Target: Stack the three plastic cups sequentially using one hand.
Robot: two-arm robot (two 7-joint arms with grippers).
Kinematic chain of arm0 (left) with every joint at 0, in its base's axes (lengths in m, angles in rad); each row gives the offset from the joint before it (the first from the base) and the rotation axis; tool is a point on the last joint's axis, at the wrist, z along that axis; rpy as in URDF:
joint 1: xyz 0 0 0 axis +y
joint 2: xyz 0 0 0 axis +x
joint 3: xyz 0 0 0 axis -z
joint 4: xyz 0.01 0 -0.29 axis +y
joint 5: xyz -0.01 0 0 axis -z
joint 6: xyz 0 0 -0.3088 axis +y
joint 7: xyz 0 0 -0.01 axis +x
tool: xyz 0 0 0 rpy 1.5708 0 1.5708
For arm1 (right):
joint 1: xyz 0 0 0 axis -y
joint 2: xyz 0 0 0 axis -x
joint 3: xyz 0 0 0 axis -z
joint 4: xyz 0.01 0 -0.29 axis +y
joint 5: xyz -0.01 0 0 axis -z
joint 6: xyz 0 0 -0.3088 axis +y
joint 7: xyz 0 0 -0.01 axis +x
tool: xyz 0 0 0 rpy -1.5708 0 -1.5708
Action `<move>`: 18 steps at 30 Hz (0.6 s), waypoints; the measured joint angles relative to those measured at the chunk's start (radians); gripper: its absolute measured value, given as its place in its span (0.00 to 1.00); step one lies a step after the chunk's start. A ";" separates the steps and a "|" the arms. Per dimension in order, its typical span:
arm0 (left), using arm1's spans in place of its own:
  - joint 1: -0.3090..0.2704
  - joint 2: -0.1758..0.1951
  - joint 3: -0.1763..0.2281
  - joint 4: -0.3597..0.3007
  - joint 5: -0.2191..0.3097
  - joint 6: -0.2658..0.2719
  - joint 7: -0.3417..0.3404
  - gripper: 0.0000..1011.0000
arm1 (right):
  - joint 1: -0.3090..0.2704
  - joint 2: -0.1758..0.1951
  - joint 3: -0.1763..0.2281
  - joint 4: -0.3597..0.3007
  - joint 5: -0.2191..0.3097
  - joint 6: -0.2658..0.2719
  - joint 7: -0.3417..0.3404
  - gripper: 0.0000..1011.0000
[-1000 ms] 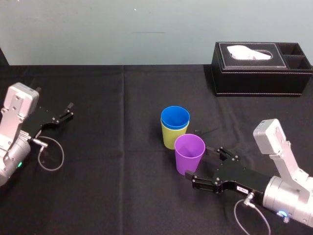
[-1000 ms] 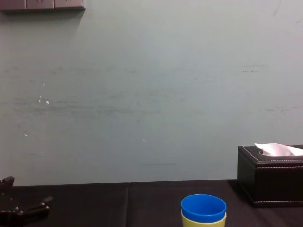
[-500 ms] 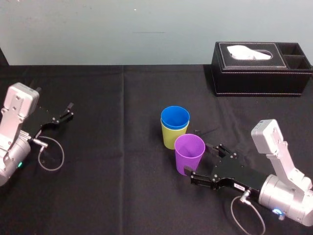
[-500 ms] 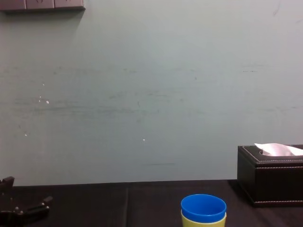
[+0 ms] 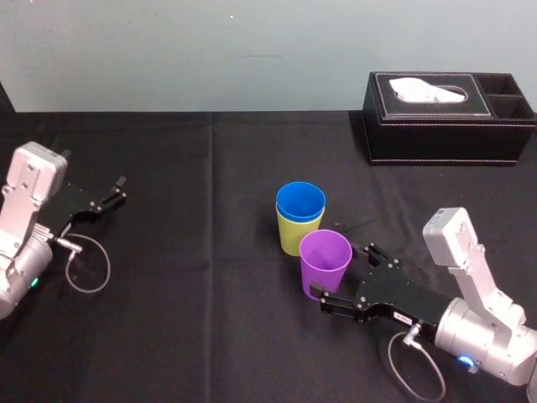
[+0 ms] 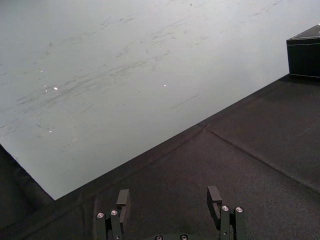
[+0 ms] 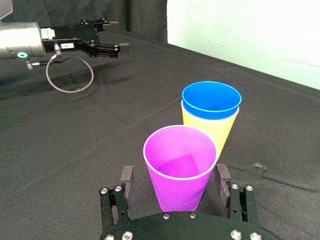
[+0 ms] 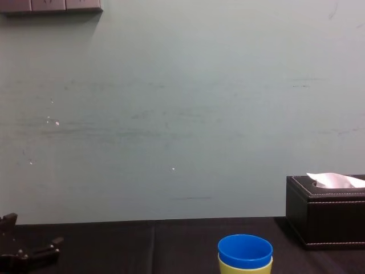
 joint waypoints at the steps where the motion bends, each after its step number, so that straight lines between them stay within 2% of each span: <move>1: 0.000 0.000 0.000 0.000 0.000 0.000 0.000 1.00 | 0.000 0.000 0.000 0.000 0.000 0.000 0.000 0.99; 18: 0.000 0.000 0.000 0.000 0.000 0.000 0.000 1.00 | 0.009 -0.048 -0.001 0.033 -0.024 -0.038 -0.006 0.99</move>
